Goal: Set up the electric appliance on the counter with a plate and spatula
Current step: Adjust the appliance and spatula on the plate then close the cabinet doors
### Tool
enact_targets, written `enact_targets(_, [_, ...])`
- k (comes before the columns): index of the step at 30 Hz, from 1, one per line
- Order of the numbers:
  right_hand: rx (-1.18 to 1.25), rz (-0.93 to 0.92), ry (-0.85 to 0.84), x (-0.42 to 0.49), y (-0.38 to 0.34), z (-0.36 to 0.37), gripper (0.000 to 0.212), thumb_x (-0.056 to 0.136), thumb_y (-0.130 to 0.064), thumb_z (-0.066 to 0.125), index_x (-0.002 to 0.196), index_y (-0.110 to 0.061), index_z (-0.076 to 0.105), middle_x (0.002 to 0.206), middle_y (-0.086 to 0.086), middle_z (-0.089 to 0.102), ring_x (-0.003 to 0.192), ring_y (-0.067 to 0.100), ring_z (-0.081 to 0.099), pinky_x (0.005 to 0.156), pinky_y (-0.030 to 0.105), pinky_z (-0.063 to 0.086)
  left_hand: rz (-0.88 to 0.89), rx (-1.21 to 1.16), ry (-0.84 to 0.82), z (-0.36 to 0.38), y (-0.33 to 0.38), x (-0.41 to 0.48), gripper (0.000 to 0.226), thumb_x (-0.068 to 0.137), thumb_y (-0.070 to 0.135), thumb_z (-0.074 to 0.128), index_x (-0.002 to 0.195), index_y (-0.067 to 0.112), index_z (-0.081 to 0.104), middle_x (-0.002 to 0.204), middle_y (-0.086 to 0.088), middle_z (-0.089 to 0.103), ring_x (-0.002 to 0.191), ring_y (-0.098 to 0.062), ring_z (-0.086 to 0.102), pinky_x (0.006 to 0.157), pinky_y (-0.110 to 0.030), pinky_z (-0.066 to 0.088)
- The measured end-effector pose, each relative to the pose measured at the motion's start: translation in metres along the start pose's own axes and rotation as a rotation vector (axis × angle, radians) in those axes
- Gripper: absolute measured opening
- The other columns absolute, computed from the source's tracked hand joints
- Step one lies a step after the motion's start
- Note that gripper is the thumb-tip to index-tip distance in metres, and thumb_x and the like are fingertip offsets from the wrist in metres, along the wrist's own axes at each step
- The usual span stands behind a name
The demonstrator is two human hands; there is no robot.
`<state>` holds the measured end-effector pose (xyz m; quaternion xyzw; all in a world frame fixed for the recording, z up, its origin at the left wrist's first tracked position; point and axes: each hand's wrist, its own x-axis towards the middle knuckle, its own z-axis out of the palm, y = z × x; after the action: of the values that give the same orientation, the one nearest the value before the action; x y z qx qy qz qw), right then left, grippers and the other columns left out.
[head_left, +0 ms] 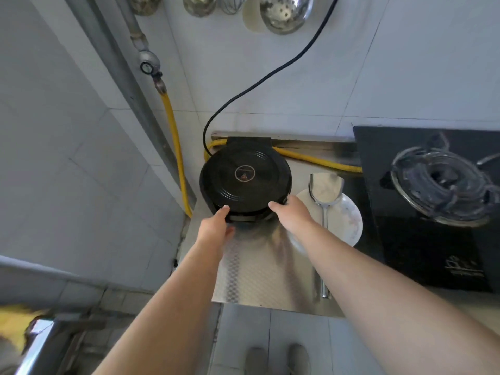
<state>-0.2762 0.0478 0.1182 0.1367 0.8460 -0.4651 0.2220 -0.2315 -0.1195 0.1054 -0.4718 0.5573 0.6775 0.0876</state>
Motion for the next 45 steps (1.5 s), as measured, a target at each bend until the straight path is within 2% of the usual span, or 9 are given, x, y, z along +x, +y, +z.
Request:
enact_targets(8, [0.002, 0.057, -0.002, 0.018, -0.006, 0.013, 0.057, 0.09, -0.038, 0.06, 0.138, -0.011, 0.045, 0.137, 0.009, 0.056, 0.123, 0.032, 0.054, 0.102, 0.037, 0.045, -0.018, -0.045, -0.047, 0.0, 0.018, 0.01, 0.005, 0.092, 0.002, 0.051, 0.087, 0.002, 0.052, 0.08, -0.012, 0.055, 0.069, -0.021, 0.058, 0.056, -0.028, 0.052])
enact_targets(14, [-0.013, 0.078, 0.005, 0.02, -0.01, 0.019, 0.055, 0.091, -0.035, 0.06, 0.137, -0.008, 0.047, 0.135, 0.011, 0.057, 0.121, 0.033, 0.055, 0.099, 0.036, 0.046, -0.006, -0.049, -0.049, -0.001, 0.022, 0.008, 0.007, 0.09, -0.003, 0.046, 0.09, 0.0, 0.052, 0.079, -0.01, 0.053, 0.07, -0.02, 0.056, 0.053, -0.026, 0.052])
enact_targets(22, [0.009, 0.06, -0.019, 0.02, -0.017, 0.032, 0.059, 0.09, -0.037, 0.06, 0.139, -0.01, 0.043, 0.139, 0.01, 0.054, 0.124, 0.033, 0.053, 0.104, 0.039, 0.045, -0.025, -0.066, -0.047, -0.018, 0.03, 0.014, 0.011, 0.091, -0.006, 0.047, 0.099, -0.004, 0.053, 0.082, -0.013, 0.054, 0.072, -0.021, 0.058, 0.055, -0.027, 0.051])
enact_targets(27, [-0.015, 0.02, 0.008, 0.015, -0.014, 0.024, 0.05, 0.092, -0.038, 0.056, 0.133, -0.009, 0.051, 0.134, 0.01, 0.059, 0.121, 0.033, 0.055, 0.095, 0.033, 0.045, -0.021, -0.152, -0.063, -0.019, 0.026, 0.009, 0.02, 0.093, 0.004, 0.055, 0.113, 0.002, 0.056, 0.102, -0.012, 0.061, 0.091, -0.023, 0.062, 0.081, -0.032, 0.053])
enact_targets(30, [-0.046, -0.002, 0.151, 0.005, -0.006, 0.01, 0.041, 0.097, -0.029, 0.049, 0.132, -0.008, 0.051, 0.134, 0.012, 0.057, 0.122, 0.032, 0.053, 0.086, 0.029, 0.038, -0.076, -0.117, -0.147, -0.014, 0.017, -0.002, 0.032, 0.085, 0.018, 0.071, 0.114, 0.012, 0.061, 0.115, -0.009, 0.063, 0.106, -0.025, 0.063, 0.093, -0.035, 0.054])
enact_targets(33, [-0.027, -0.004, 0.308, -0.005, 0.009, -0.009, 0.035, 0.096, -0.017, 0.044, 0.128, -0.01, 0.055, 0.128, 0.012, 0.06, 0.116, 0.03, 0.056, 0.089, 0.03, 0.042, -0.151, -0.025, -0.261, 0.002, 0.003, -0.02, 0.04, 0.079, 0.023, 0.077, 0.112, 0.015, 0.054, 0.113, -0.011, 0.058, 0.106, -0.031, 0.063, 0.082, -0.039, 0.057])
enact_targets(37, [-0.09, 0.116, 0.432, -0.021, 0.041, -0.037, 0.045, 0.092, -0.015, 0.046, 0.136, -0.011, 0.049, 0.13, 0.013, 0.054, 0.119, 0.033, 0.053, 0.094, 0.04, 0.047, -0.107, 0.116, -0.354, 0.037, -0.017, -0.039, 0.03, 0.084, 0.022, 0.073, 0.107, 0.009, 0.06, 0.104, -0.01, 0.056, 0.089, -0.024, 0.058, 0.093, -0.037, 0.052])
enact_targets(41, [-0.145, 0.325, 0.366, -0.031, 0.072, -0.052, 0.06, 0.09, -0.013, 0.046, 0.147, -0.004, 0.028, 0.147, 0.02, 0.033, 0.132, 0.039, 0.038, 0.101, 0.045, 0.041, -0.106, 0.215, -0.378, 0.072, -0.032, -0.048, 0.038, 0.091, 0.018, 0.064, 0.126, 0.005, 0.056, 0.117, -0.016, 0.046, 0.1, -0.028, 0.053, 0.099, -0.036, 0.048])
enact_targets(45, [-0.081, 0.41, 0.303, -0.03, 0.094, -0.062, 0.06, 0.088, -0.011, 0.048, 0.143, 0.003, 0.028, 0.143, 0.023, 0.041, 0.126, 0.039, 0.048, 0.099, 0.042, 0.045, -0.114, 0.265, -0.382, 0.101, -0.048, -0.054, 0.04, 0.091, 0.017, 0.063, 0.127, 0.001, 0.053, 0.113, -0.017, 0.046, 0.097, -0.028, 0.054, 0.091, -0.035, 0.052])
